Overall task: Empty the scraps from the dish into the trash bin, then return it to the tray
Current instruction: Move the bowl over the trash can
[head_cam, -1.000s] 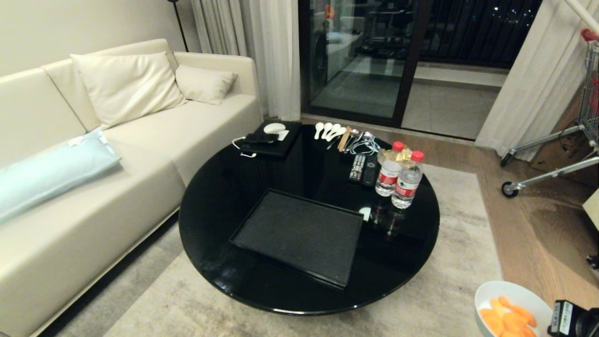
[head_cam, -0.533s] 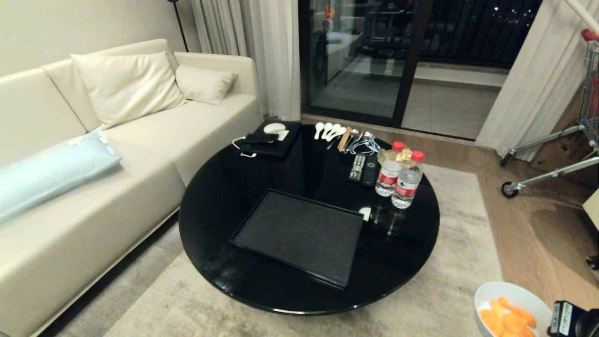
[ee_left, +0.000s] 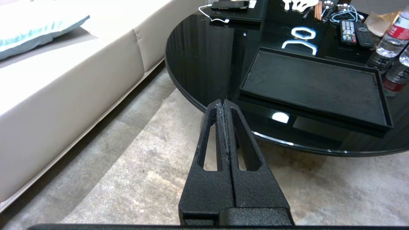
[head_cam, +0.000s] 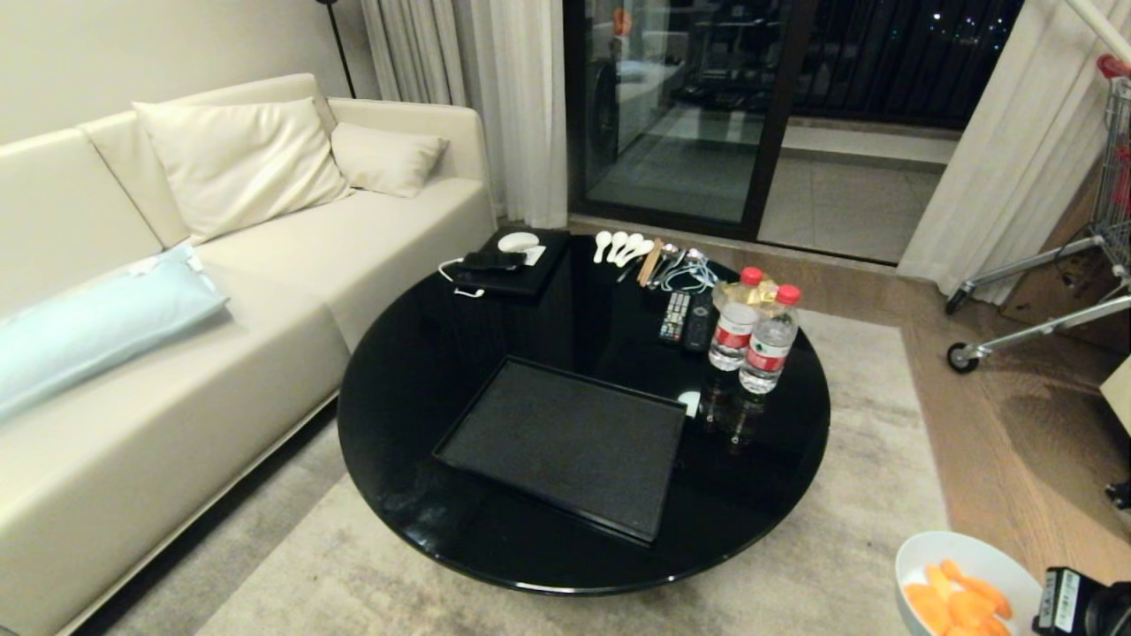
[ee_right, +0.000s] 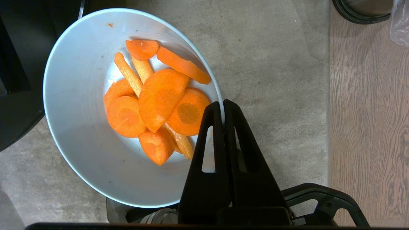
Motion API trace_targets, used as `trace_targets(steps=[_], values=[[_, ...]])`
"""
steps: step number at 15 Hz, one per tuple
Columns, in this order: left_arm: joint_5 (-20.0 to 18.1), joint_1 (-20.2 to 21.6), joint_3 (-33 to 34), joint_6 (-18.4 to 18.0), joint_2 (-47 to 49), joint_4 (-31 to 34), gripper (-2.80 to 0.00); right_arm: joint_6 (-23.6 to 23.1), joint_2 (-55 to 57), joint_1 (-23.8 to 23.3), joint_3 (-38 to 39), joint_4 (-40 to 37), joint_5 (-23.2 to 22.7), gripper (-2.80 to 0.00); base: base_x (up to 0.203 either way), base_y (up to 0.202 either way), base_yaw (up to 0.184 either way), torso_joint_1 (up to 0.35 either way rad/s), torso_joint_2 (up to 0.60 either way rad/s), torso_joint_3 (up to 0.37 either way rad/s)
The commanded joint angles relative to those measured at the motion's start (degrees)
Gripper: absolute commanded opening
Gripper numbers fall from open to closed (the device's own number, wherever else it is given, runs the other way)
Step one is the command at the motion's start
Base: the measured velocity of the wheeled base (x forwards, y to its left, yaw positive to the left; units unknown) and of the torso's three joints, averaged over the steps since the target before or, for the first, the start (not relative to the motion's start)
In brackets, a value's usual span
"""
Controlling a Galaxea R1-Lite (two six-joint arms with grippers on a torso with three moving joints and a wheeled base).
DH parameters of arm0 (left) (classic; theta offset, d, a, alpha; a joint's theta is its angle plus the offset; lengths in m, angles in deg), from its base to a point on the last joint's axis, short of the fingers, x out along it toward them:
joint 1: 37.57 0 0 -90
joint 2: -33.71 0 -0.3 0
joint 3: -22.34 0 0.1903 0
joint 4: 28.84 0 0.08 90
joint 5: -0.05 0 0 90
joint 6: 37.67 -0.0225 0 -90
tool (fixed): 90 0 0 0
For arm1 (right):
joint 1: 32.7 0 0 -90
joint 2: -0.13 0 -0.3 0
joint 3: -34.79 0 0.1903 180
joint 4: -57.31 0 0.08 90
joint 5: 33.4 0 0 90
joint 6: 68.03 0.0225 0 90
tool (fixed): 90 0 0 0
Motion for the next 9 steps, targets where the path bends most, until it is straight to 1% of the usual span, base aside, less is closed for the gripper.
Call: trace_targets(steps=[1,9], values=[[0.0,0.0,0.0,0.0,0.0,0.0,-2.8,0.2,0.1,0.0,0.1,0.0,0.0,-2.8,0.0,0.0,0.0,0.0,0.0,0.0],[0.0,0.0,0.0,0.0,0.0,0.0,-2.8,0.2,0.0,0.0,0.4,0.0,0.0,-2.8,0.0,0.0,0.0,0.0,0.0,0.0]])
